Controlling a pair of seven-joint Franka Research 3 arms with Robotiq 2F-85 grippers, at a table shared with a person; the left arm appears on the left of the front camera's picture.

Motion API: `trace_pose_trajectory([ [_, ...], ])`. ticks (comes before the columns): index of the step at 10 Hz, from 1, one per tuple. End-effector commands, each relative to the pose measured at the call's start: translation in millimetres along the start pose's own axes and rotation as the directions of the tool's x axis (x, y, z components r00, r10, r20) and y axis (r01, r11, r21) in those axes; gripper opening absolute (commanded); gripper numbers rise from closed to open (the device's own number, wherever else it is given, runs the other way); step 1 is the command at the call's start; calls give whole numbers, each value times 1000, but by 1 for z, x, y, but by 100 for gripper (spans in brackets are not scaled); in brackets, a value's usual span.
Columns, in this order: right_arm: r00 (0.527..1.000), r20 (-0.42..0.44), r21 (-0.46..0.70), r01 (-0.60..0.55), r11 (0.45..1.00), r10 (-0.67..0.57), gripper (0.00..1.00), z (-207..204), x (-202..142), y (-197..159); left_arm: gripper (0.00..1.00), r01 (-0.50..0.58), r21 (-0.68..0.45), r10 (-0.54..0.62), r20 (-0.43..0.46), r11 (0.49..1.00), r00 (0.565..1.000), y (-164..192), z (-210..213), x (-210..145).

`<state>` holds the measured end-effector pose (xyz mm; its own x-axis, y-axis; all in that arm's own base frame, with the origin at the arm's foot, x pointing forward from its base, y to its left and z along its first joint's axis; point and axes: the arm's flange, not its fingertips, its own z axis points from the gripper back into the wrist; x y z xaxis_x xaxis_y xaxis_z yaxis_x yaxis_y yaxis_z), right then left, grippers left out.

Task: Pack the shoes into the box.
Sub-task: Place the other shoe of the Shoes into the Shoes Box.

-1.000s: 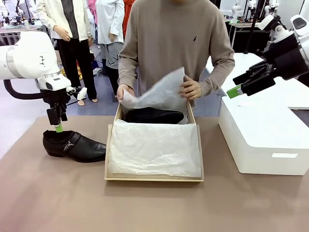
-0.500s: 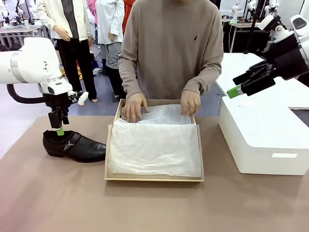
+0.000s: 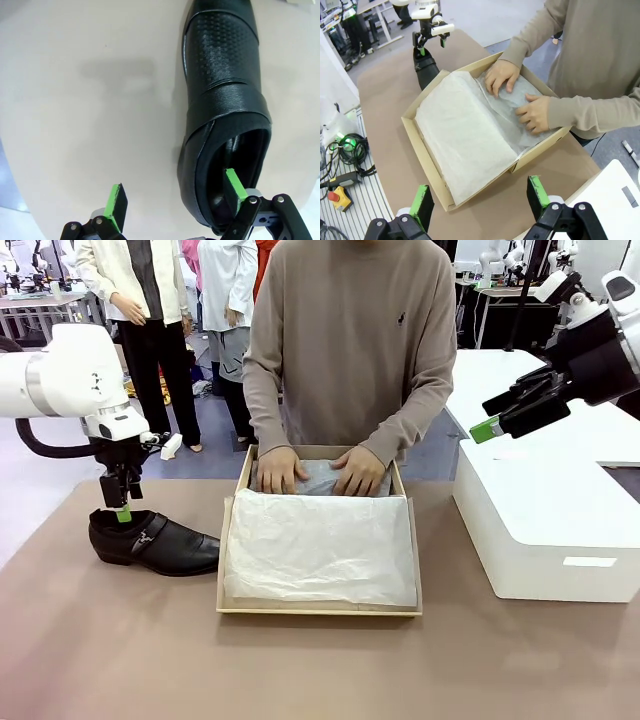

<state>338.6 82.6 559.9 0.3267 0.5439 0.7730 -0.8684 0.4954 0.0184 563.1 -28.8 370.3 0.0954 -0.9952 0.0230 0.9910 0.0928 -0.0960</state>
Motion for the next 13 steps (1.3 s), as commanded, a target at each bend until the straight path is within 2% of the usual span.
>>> trace_pose_trajectory([
  [1,999,26,15,-22,1000,21,100,-2,0,-4,100,23,11,-23,-9,1000,1000,7,-3,-4],
  [12,999,26,15,-22,1000,21,100,-2,0,-4,100,24,-86,-23,7,996,1000,16,-42,-6],
  [13,999,26,15,-22,1000,21,100,-2,0,-4,84,26,-96,-26,9,995,1000,16,-42,-4],
])
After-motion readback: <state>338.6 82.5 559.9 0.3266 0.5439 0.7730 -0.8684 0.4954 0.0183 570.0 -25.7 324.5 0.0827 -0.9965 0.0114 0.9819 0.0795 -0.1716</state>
